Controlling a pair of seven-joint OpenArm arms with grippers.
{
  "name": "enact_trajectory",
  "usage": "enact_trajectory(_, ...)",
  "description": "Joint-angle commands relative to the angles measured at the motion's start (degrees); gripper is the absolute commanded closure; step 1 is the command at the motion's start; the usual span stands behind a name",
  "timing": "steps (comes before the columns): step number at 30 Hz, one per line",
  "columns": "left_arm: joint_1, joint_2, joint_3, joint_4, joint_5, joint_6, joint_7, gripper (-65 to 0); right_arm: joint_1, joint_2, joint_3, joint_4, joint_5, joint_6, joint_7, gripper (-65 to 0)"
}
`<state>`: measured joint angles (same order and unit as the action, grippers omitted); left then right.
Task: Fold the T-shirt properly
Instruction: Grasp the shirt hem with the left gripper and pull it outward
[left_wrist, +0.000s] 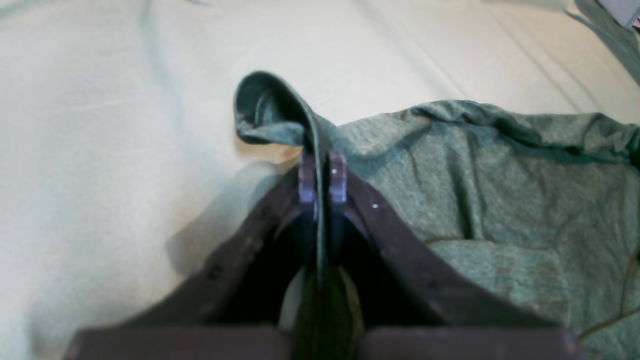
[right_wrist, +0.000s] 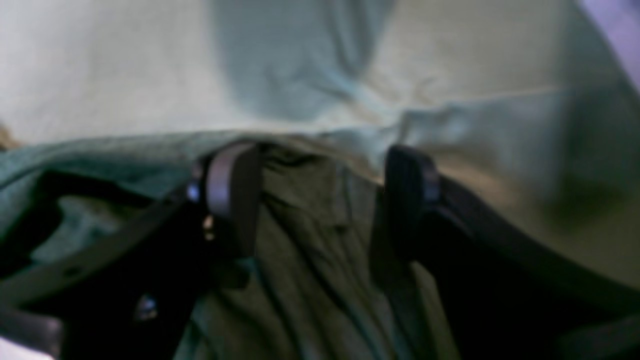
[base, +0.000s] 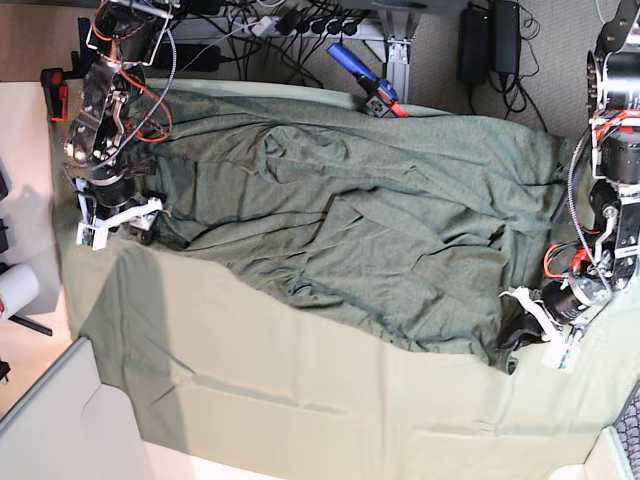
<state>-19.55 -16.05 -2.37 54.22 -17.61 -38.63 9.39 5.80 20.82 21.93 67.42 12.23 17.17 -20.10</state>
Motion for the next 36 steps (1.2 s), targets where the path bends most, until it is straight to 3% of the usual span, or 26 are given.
enact_trajectory(1, -1.5, -0.7, -0.2, 1.1, -1.0, -1.4, -1.4, 0.0, 1.1, 1.1, -0.7, 0.1, 0.2, 0.7, 1.2, -38.5)
enact_trajectory(3, -1.5, -0.7, -0.2, 1.1, -1.0, -1.4, -1.4, 0.0, 1.1, 1.1, -2.3, -0.4, 0.1, 0.7, 1.2, -36.2)
enact_trajectory(4, -1.4, -0.7, -0.2, 1.1, -1.0, -1.4, -1.4, 0.0, 1.1, 1.1, -2.9, -0.4, -0.1, 0.7, 1.3, -31.5)
enact_trajectory(9, -1.3, -0.9, -0.2, 1.1, -1.0, -1.4, -1.5, 0.0, 1.1, 1.1, -3.3, -0.2, -3.4, 0.7, 3.9, 0.0)
enact_trajectory(17, 1.0, -3.2, -0.2, 7.3, -0.9, -1.4, -0.6, 0.0, -1.0, 1.6, -2.8, 4.9, -4.4, 0.7, 3.5, 0.0)
enact_trajectory(27, 13.1, -7.3, -0.3, 26.9, -0.1, -1.4, 0.3, 0.0, -7.3, 6.5, -1.7, 11.7, -4.3, 0.6, 3.6, 0.0)
enact_trajectory(36, 20.7, -9.6, -5.0, 36.4, -0.1, -1.4, 0.3, 0.0, -8.9, 9.2, -1.3, 11.8, -4.3, 0.6, 3.6, 0.0)
